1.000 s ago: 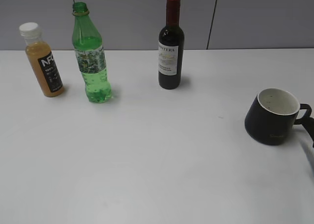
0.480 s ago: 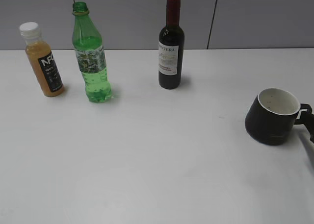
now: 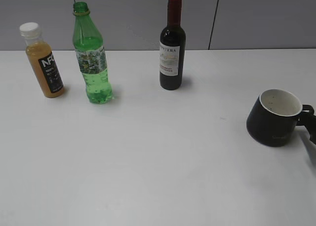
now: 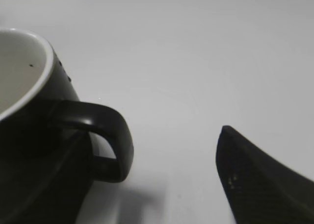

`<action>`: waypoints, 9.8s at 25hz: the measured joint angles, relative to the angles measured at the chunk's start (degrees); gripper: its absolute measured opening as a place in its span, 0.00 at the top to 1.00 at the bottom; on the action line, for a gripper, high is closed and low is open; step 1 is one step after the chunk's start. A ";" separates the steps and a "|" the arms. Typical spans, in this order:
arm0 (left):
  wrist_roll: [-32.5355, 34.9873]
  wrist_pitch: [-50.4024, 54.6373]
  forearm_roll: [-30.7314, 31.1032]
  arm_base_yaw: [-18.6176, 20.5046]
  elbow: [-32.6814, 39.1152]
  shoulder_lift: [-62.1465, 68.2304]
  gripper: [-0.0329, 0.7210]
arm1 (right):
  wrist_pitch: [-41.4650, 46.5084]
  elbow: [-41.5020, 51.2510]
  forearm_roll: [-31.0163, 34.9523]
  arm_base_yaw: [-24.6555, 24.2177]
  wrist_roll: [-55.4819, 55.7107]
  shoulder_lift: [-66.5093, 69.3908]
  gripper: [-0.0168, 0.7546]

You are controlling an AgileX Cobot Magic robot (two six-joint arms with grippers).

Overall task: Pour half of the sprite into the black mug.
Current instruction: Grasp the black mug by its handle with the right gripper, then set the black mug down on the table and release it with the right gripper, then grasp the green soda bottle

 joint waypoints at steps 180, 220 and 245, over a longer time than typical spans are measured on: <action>0.00 0.00 0.00 0.00 0.00 0.00 0.64 | 8.58 -34.67 -16.19 42.23 19.33 11.58 0.61; 0.00 0.00 0.00 0.00 0.00 0.00 0.64 | 137.31 -61.33 35.42 31.29 -4.44 -20.25 0.21; 0.00 0.00 0.00 0.00 0.00 0.00 0.64 | 124.95 -4.70 36.32 31.29 -4.59 -94.00 0.21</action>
